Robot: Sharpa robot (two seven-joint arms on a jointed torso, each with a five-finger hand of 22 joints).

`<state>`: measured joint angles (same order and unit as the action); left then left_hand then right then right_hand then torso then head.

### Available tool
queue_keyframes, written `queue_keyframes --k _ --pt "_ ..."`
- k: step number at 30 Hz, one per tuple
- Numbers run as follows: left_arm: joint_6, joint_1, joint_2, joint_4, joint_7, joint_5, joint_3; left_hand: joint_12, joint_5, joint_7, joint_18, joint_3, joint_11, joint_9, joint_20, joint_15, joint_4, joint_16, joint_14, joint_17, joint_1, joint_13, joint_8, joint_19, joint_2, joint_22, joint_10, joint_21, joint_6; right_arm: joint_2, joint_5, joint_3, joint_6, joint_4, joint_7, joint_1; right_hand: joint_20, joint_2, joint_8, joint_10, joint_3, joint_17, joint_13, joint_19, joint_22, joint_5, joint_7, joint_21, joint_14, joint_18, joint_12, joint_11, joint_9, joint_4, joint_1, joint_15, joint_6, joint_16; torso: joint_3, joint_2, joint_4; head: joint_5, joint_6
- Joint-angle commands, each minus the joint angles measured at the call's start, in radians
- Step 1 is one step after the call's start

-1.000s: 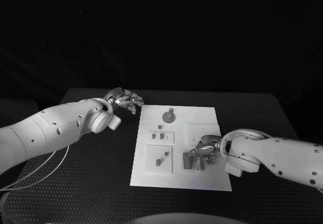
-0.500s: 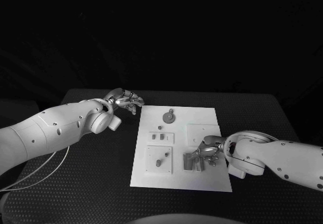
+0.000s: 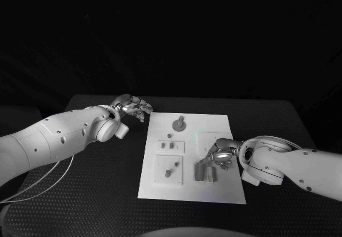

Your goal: Assemble the parts on the task board

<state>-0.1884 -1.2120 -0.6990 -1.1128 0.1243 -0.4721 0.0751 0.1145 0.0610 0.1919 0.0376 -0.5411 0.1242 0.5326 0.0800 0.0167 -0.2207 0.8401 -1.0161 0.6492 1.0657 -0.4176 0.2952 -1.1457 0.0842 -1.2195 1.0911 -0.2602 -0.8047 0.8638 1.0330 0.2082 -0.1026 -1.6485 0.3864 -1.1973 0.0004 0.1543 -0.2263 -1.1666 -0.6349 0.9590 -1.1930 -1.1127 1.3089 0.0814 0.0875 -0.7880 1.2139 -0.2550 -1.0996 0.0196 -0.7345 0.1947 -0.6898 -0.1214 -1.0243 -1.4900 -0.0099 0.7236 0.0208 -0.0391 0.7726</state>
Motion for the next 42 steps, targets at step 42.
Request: queue_keyframes --k 42 --pt "0.019 -0.001 -0.002 -0.005 0.000 0.007 0.000 0.007 -0.003 0.003 0.050 0.000 0.000 0.001 0.003 0.000 0.014 -0.006 -0.001 0.004 -0.015 0.002 -0.001 -0.002 -0.005 -0.003 -0.014 0.007 -0.004 -0.084 0.098 0.002 0.073 0.045 0.098 -0.002 0.000 -0.065 -0.007 0.013 0.017 0.000 0.011 0.009 0.019 -0.004 0.000 -0.013 0.000 -0.007 -0.024 0.003 -0.016 0.002 -0.023 -0.002 -0.013 -0.014 -0.0008 0.000 -0.0003 -0.004 0.014"
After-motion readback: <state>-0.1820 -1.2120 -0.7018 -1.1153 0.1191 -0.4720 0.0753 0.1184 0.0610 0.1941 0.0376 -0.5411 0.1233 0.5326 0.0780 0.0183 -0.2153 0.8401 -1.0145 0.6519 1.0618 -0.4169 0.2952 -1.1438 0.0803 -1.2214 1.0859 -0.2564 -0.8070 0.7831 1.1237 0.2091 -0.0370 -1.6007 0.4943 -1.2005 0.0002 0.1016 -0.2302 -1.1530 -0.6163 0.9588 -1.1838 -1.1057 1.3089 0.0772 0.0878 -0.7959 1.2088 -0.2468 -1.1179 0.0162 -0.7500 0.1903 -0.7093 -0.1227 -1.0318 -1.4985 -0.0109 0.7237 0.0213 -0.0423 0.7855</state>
